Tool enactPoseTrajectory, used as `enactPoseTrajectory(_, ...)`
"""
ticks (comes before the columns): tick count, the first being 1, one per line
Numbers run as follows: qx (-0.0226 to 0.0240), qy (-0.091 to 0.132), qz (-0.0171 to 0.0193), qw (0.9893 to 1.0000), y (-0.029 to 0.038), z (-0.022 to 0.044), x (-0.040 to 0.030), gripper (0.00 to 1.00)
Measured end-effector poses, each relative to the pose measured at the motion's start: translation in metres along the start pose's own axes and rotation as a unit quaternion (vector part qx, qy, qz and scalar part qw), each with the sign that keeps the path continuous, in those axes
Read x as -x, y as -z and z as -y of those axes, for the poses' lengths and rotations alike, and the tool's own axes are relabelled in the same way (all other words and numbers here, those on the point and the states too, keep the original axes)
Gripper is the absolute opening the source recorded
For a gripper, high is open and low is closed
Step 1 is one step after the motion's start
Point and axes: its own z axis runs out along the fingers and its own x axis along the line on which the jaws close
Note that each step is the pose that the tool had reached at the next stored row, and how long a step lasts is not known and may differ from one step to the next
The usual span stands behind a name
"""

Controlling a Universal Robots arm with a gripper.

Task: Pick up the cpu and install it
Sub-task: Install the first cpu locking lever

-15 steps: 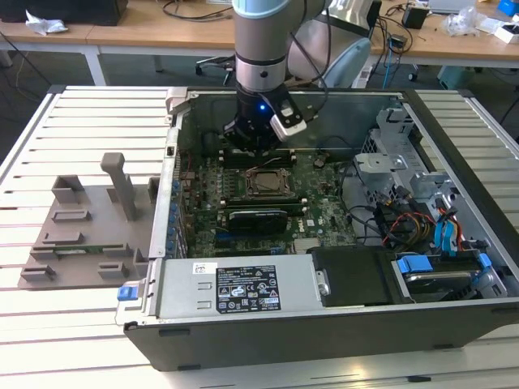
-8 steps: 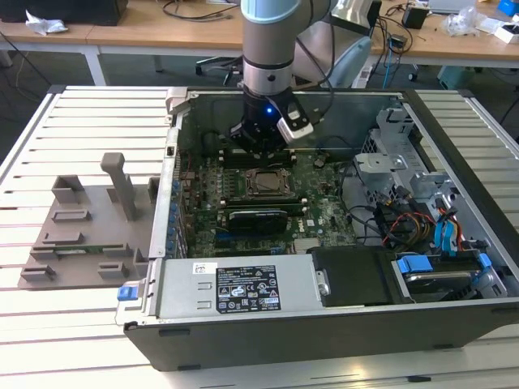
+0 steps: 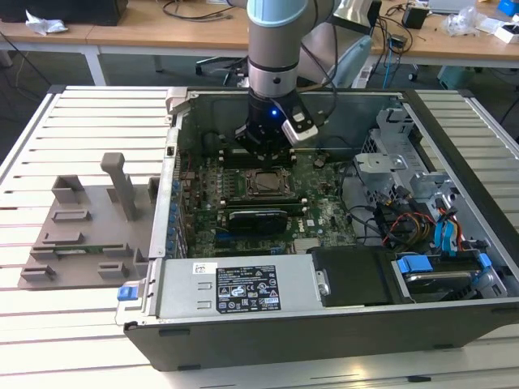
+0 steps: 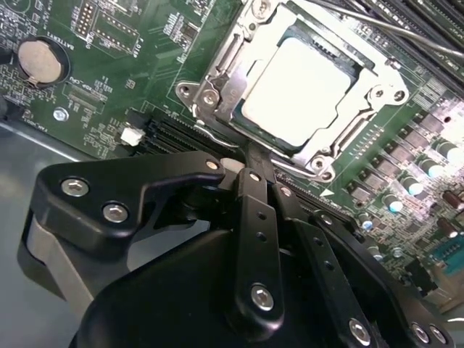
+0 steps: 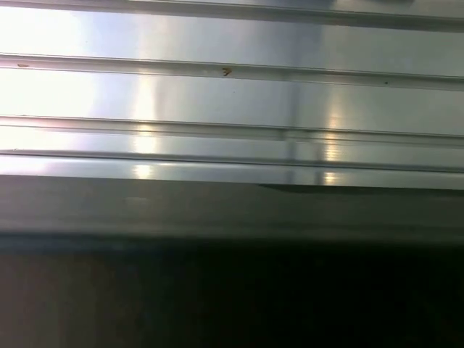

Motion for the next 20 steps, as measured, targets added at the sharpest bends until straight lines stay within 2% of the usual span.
enactPoseTrajectory(5,-0.0002,0.000,-0.0004,1.0000,-0.0022,0.0003,0.0059,0.10)
enactPoseTrajectory(6,0.0010,0.000,0.0005,1.0000,-0.0035,0.0000,0.0074,0.10)
enactPoseTrajectory(7,0.0002,0.000,-0.0004,1.0000,-0.0039,0.0002,0.0084,0.10)
enactPoseTrajectory(12,-0.0005,0.000,-0.0005,1.0000,-0.0041,-0.0002,0.0089,0.10)
enactPoseTrajectory(13,-0.0030,0.000,-0.0003,1.0000,-0.0035,-0.0006,0.0091,0.10)
enactPoseTrajectory(14,-0.0085,0.001,-0.0006,1.0000,0.0009,-0.0005,0.0092,0.10)
enactPoseTrajectory(16,-0.0132,0.001,-0.0009,0.9999,0.0056,-0.0005,0.0093,0.10)
enactPoseTrajectory(18,-0.0241,0.001,-0.0013,0.9997,0.0071,0.0002,0.0093,0.10)
enactPoseTrajectory(20,-0.0283,0.001,-0.0015,0.9996,0.0072,0.0017,0.0092,0.10)
